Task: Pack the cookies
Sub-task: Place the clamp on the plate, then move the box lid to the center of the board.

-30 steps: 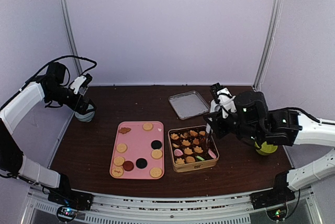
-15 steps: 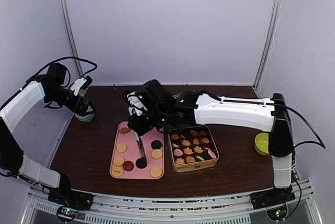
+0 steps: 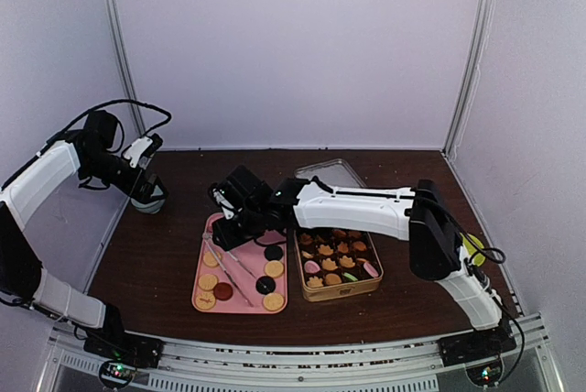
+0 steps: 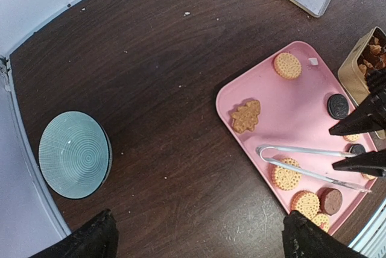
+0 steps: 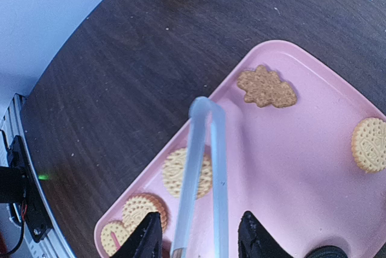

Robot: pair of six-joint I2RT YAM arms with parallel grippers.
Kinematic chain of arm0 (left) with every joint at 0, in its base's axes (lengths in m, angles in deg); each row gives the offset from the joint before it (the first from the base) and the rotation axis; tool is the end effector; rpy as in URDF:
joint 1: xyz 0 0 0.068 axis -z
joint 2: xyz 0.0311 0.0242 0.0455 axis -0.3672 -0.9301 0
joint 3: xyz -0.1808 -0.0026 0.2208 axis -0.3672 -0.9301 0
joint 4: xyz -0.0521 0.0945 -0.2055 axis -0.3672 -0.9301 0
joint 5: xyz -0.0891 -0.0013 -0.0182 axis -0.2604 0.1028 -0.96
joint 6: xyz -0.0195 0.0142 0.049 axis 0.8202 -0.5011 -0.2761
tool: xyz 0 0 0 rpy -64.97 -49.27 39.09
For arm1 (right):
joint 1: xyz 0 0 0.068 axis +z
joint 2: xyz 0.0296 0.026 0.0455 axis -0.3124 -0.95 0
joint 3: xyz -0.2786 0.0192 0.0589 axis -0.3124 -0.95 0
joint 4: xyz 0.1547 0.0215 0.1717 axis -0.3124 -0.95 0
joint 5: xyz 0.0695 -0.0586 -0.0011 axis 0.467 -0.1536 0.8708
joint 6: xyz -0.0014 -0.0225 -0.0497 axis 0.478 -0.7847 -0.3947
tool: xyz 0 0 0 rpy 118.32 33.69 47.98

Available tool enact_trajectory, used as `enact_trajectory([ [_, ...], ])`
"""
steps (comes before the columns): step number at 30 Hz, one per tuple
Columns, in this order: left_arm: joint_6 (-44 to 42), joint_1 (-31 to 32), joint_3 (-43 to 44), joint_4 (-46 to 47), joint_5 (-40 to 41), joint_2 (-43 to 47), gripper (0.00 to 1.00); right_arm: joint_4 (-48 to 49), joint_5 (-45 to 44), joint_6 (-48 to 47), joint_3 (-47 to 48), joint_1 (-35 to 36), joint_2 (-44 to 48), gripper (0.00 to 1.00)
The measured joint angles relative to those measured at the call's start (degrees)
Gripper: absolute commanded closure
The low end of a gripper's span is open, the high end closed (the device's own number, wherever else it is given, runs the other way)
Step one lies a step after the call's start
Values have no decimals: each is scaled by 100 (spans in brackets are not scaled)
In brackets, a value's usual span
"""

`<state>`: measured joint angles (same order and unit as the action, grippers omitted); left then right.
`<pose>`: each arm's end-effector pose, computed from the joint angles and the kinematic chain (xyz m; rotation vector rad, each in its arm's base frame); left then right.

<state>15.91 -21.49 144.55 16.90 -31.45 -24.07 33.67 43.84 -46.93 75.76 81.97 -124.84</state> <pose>0.2325 -0.0140 0.3234 0.5583 2.4637 -0.3651 0.2270 0.4709 0.2307 -0.9119 2.3605 0.8474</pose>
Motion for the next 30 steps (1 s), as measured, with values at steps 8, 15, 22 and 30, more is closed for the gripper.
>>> enact_trajectory([
  [8, -20, -2, 0, 0, 15, 0, 2, 398, 190, 404, -7, -437, -133, 40],
  [15, -35, -2, 76, -111, 15, -2, 2, 376, -258, 372, -1088, -1067, 879, 34],
  [22, -37, -2, 116, -138, 2, -2, 2, 249, -1080, 859, -2715, -2774, 2404, 33],
  [30, -42, -7, 116, -195, -24, -28, 2, -284, -1331, 1377, -2920, -3294, 1858, 33],
])
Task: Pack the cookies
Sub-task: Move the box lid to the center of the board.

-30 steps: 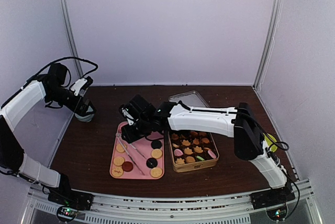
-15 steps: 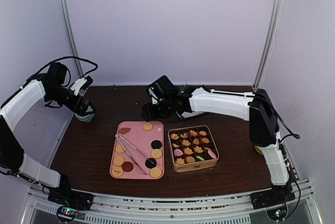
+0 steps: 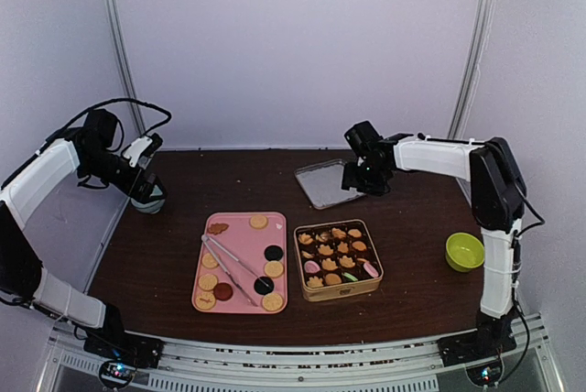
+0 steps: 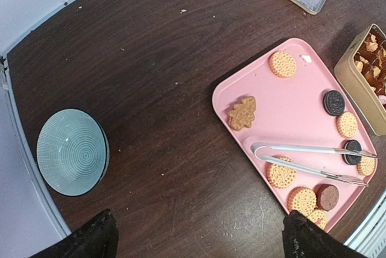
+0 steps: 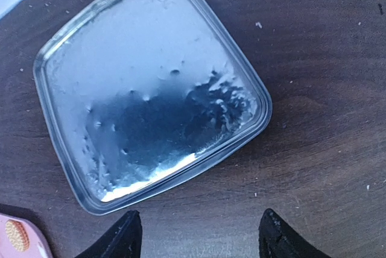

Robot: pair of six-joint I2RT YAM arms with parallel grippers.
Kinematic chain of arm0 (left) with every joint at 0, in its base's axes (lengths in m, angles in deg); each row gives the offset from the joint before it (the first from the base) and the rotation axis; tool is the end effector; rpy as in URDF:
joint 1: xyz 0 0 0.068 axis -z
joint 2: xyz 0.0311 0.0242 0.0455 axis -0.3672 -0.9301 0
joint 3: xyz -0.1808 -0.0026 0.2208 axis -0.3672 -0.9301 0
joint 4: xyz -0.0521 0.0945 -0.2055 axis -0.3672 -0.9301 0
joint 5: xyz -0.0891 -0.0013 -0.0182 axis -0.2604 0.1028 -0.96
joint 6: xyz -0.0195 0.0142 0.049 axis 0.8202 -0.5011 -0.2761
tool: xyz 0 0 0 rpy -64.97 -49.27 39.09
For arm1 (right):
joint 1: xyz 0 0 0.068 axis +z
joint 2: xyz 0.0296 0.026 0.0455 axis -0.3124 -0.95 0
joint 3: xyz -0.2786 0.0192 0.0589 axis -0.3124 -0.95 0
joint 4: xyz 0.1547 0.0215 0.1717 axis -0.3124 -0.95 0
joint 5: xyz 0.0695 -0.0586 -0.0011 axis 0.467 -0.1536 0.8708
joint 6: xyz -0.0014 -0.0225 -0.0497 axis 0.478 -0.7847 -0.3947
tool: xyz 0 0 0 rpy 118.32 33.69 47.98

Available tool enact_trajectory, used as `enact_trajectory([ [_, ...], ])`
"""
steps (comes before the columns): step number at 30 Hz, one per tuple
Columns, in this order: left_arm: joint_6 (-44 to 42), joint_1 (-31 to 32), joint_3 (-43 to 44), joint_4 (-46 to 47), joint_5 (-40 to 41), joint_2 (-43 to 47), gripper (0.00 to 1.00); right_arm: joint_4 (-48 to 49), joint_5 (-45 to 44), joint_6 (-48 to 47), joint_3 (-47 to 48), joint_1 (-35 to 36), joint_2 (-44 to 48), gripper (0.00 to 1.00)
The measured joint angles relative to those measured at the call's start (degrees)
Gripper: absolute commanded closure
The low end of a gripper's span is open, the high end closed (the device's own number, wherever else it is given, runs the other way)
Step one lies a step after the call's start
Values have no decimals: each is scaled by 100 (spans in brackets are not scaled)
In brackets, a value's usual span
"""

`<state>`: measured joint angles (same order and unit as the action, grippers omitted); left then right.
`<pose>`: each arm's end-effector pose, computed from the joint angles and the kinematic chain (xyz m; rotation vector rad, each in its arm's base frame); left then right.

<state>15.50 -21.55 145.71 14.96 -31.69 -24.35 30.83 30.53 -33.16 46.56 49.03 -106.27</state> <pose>0.2316 -0.0139 0.3261 0.5659 2.4775 -0.3738 0.3707 0.2167 0.2284 0.2095 2.6030 0.3063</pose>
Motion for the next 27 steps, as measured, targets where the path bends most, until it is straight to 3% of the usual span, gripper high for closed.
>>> enact_trajectory([
  [8, -39, 0, 0, -31, -74, 0, 2, -466, -33, 308, 680, -37, -811, 34],
  [18, -107, 0, -76, -15, -284, 0, 2, -1115, -348, 621, 2234, -37, -1757, 48],
  [27, -232, 0, -319, 105, -573, 0, 2, -2087, -717, 1067, 2621, -33, -2070, 49],
])
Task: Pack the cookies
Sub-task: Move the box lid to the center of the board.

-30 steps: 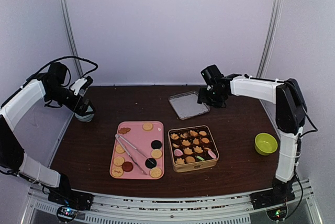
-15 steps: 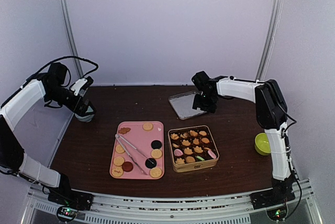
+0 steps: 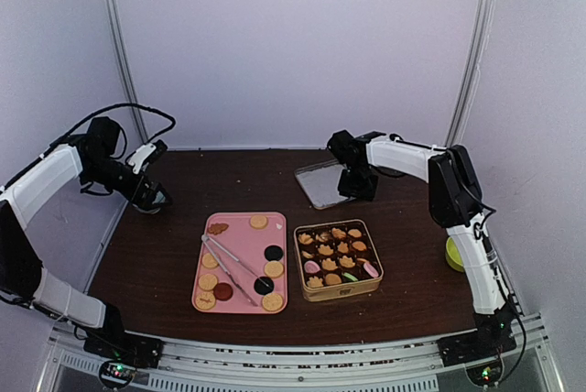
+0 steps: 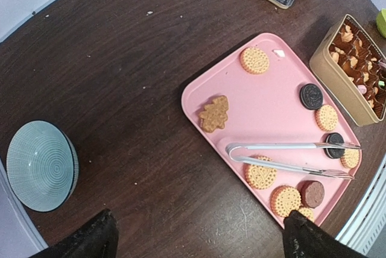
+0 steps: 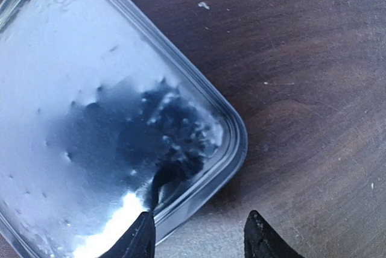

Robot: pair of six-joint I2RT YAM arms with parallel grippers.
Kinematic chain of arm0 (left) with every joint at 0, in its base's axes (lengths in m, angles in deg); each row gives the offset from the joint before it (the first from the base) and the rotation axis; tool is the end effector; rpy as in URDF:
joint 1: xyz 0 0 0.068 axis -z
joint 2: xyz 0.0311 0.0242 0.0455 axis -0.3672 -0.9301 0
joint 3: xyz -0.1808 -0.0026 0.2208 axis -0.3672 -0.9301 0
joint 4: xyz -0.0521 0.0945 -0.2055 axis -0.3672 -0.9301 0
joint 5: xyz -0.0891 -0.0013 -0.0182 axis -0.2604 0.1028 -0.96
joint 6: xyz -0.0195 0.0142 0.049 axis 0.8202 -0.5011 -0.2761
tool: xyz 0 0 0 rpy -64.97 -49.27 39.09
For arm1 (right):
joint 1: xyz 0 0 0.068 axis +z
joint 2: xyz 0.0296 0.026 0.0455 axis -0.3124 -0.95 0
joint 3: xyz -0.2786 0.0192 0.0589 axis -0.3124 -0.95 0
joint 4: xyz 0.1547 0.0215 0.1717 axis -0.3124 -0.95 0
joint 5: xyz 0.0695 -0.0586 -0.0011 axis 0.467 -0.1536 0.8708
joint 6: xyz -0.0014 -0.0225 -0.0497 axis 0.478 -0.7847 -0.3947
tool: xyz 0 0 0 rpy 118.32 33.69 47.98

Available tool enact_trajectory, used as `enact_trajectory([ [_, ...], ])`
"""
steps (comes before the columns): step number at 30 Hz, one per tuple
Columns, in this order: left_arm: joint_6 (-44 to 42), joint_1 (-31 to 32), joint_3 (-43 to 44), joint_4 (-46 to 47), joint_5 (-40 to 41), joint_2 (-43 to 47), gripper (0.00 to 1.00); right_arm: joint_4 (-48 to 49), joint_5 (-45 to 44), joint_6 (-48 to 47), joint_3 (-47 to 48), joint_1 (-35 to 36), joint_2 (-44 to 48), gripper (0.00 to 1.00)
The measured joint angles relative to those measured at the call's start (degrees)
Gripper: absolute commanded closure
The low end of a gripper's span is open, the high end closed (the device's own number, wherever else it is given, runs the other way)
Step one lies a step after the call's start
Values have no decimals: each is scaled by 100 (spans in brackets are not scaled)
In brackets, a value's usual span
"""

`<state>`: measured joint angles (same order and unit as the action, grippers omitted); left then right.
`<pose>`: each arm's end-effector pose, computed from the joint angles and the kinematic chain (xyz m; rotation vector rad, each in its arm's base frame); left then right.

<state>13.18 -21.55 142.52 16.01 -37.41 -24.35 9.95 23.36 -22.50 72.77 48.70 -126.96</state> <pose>0.2290 -0.0172 0.3133 0.6372 2.4556 -0.4975 0.4195 0.2373 0.1759 0.4912 2.7331 0.0066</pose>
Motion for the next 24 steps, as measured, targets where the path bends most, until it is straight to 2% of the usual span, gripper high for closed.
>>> enact_trajectory([
  [9, -122, 0, -402, 319, -328, -116, 2, -734, -122, 837, 1088, 0, -468, 50],
  [17, -293, 0, -715, 459, -551, -109, 2, -1143, -125, 1550, 1165, 52, -540, 51],
  [24, -367, -4, -787, 553, -813, -2, 2, -1648, -212, 1753, 1486, 140, -743, 51],
])
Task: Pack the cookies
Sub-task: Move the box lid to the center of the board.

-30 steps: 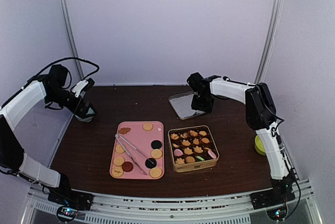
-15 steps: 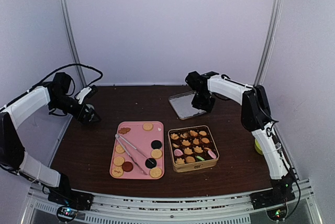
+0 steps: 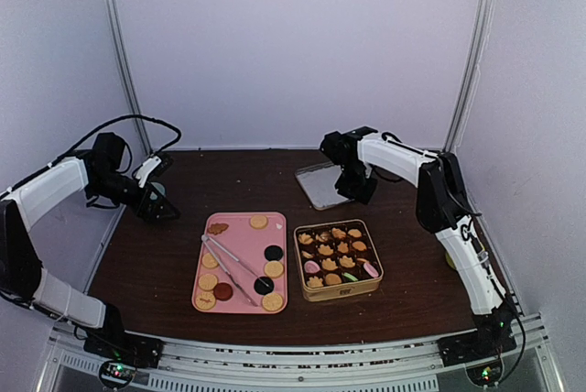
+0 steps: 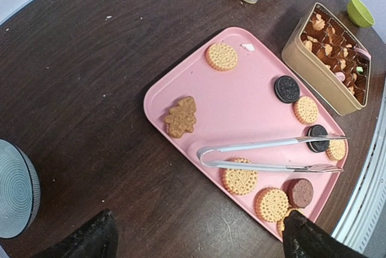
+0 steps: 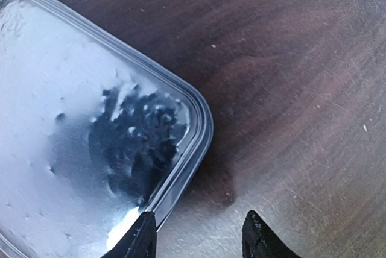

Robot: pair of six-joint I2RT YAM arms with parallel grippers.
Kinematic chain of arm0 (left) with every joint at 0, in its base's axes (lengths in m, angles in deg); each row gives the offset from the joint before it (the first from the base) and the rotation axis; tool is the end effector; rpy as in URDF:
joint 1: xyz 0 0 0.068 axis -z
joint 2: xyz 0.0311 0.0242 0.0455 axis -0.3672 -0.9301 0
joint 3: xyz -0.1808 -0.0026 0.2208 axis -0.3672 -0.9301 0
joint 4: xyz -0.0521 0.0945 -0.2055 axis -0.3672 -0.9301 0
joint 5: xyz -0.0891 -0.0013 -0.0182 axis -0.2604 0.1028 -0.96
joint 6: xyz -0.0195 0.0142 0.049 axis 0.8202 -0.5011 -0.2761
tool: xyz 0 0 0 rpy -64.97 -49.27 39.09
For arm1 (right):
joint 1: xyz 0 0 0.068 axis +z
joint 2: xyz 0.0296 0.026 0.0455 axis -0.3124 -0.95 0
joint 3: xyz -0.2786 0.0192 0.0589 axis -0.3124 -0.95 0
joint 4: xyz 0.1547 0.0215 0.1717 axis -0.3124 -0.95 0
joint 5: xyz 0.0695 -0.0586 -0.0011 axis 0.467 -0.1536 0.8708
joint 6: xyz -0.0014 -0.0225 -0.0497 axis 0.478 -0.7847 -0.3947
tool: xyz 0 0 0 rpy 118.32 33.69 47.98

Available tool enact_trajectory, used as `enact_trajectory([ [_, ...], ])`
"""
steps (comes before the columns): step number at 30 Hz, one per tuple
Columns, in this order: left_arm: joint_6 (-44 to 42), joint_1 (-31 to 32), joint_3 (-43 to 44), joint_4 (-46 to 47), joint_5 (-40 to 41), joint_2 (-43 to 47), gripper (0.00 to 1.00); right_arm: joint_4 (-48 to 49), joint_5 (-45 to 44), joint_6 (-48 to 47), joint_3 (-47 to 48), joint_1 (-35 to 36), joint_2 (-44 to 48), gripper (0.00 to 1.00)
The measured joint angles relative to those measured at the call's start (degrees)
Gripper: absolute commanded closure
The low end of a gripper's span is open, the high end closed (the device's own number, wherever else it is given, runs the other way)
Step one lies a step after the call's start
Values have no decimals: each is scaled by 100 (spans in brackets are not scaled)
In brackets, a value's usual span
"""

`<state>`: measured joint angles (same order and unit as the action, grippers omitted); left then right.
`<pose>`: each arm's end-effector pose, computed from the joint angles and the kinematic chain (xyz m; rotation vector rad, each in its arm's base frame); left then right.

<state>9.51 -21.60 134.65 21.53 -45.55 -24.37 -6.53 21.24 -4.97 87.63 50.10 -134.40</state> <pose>0.2252 -0.0214 0.2834 0.7335 2.3931 -0.6659 0.4181 0.2488 0.1727 0.8721 2.7180 -0.1146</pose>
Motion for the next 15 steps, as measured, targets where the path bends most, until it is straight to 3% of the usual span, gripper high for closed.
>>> enact_trajectory([
  [10, -85, 0, -52, 46, -210, 116, 2, -190, -162, -13, -363, 57, 103, 51],
  [15, -118, 0, -52, 42, -291, 116, 2, -155, -254, 33, -984, 74, 437, 62],
])
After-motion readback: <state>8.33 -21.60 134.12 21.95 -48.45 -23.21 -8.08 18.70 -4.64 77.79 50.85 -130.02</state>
